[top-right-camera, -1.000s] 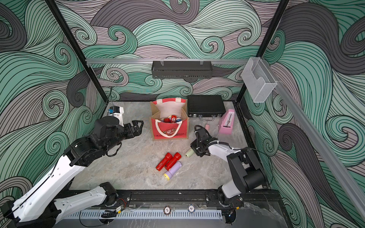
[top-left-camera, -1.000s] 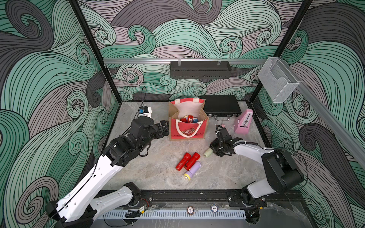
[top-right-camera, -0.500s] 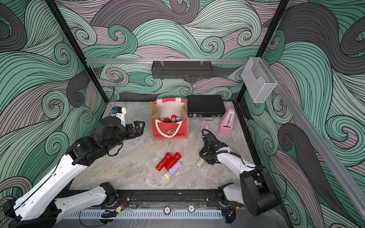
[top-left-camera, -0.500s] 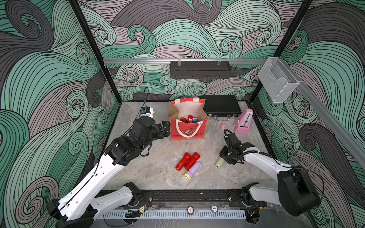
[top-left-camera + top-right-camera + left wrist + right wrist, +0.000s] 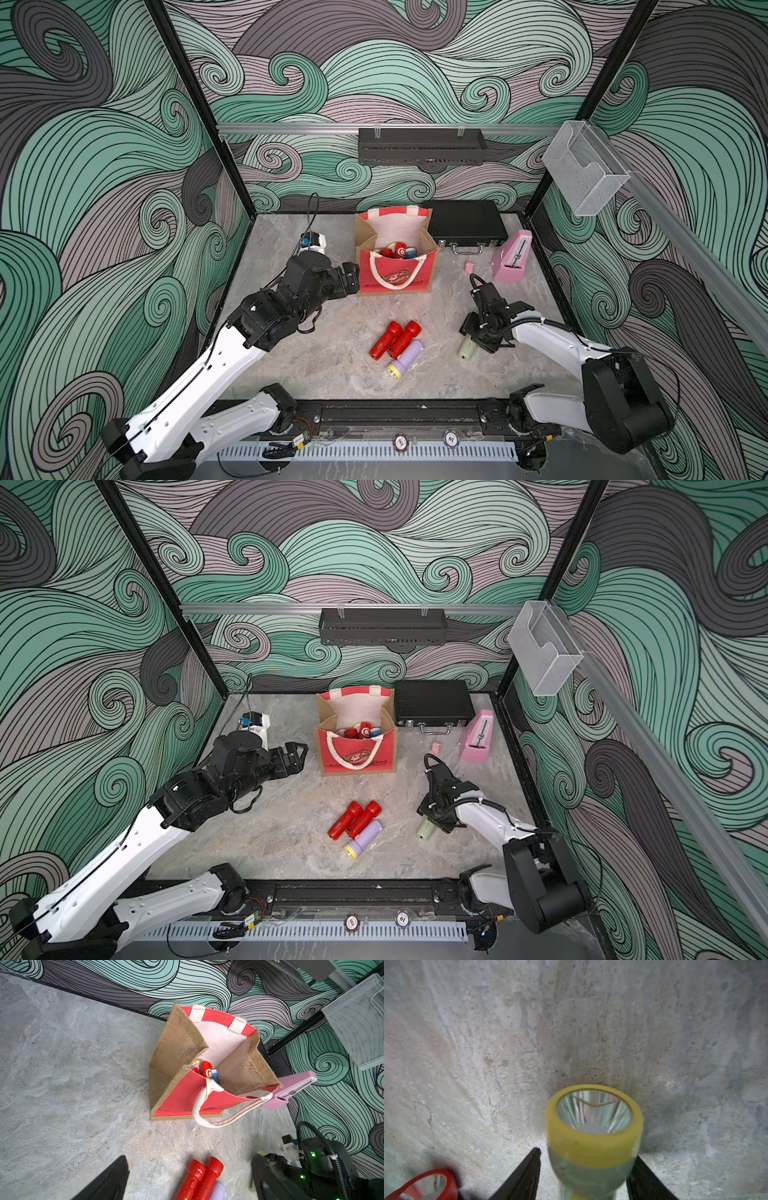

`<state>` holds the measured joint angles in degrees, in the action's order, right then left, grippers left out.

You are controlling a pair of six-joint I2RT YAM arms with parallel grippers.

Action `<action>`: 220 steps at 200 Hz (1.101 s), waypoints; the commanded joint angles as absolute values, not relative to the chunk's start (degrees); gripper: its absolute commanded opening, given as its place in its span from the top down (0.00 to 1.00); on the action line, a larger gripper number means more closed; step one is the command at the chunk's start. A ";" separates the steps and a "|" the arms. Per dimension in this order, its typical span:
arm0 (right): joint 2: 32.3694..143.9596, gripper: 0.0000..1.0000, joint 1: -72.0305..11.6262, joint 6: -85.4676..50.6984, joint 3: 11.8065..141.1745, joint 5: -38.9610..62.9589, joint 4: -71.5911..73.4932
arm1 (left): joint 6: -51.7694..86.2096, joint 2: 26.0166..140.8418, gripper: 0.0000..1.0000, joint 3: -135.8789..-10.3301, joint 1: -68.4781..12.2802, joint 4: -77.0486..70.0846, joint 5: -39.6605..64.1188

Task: Put the flashlights into the tote bags
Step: Pick up the flashlight from the center of the board.

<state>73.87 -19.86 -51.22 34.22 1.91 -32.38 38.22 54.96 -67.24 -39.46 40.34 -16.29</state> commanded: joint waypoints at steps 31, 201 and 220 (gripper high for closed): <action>74.26 0.58 -19.67 -50.54 33.59 1.16 -33.99 | 38.76 54.27 0.06 -67.68 -39.72 39.77 -16.77; 61.01 1.00 -26.51 -34.77 65.71 -6.82 -51.07 | 35.26 53.95 0.01 -61.97 -37.90 40.65 -6.26; 65.89 1.00 -29.47 -33.15 75.06 -7.82 -52.60 | 35.12 53.59 0.01 -61.05 -37.44 40.49 -6.08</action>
